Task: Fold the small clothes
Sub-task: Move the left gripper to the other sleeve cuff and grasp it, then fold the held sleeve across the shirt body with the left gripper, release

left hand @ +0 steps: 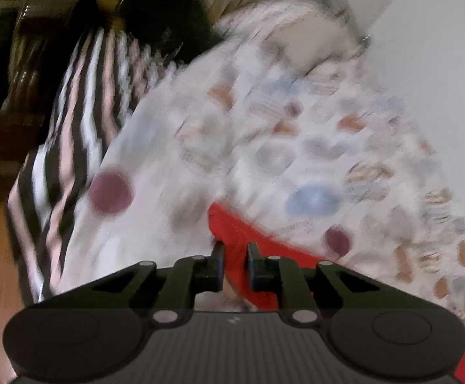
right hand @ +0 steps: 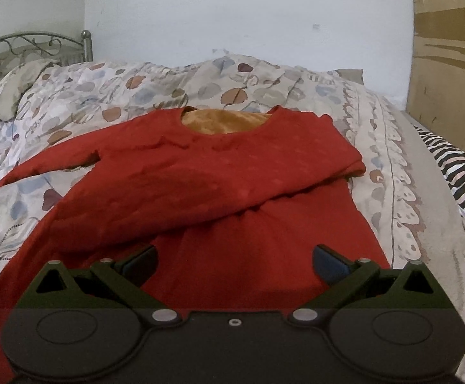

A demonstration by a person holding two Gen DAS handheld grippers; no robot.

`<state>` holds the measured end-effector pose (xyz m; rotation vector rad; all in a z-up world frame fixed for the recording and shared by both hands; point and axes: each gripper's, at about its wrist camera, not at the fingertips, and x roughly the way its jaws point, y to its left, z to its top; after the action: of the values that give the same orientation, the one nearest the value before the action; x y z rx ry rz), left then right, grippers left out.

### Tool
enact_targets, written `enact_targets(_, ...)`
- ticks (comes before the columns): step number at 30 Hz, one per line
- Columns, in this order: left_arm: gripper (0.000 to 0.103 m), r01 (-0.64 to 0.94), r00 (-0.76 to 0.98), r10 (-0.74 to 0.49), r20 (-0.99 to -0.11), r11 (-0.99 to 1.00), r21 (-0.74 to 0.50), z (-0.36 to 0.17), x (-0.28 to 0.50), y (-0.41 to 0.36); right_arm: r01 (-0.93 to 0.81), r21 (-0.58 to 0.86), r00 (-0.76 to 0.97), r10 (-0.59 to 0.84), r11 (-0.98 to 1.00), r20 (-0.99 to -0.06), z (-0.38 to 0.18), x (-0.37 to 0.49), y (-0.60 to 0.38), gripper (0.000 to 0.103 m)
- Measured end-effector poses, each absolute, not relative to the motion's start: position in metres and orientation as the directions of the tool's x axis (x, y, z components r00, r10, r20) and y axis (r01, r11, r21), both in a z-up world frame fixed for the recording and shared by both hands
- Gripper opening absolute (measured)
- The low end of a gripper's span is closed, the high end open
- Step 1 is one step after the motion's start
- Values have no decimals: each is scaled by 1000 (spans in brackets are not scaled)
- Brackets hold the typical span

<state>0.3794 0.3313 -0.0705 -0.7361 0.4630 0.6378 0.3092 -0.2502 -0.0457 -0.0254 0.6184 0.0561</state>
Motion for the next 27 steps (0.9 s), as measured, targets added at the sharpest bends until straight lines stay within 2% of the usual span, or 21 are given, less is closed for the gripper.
enact_targets(3,13,-601,784,407,-470,686,-410,-43,381,314,-63,-12,820,45,998,-571,-46,309,-250,102)
enact_targets(8,12,-409,903,325,-280,849,-334,9,390,271,-45,0,838,38,999,-544,-42,309,-253,102)
enact_targets(12,12,-193,981,179,-79,953,-234,55,386,206,-7,12,862,12,1000,-507,-36,306,-259,102)
enact_targets(15,12,-12,1000,16,20,987,-163,81,383,154,31,21,877,-17,999,-480,-32,303,-266,102)
enact_targets(20,11,265,963,-261,61,962,-67,96,379,68,104,19,894,-85,994,-440,-26,295,-285,102)
enact_targets(24,11,437,899,-438,-7,899,-30,78,378,8,176,18,888,-151,984,-435,-25,287,-307,102)
enact_targets(27,11,534,841,-533,-94,845,-22,50,376,-30,224,14,877,-196,974,-439,-28,280,-323,102)
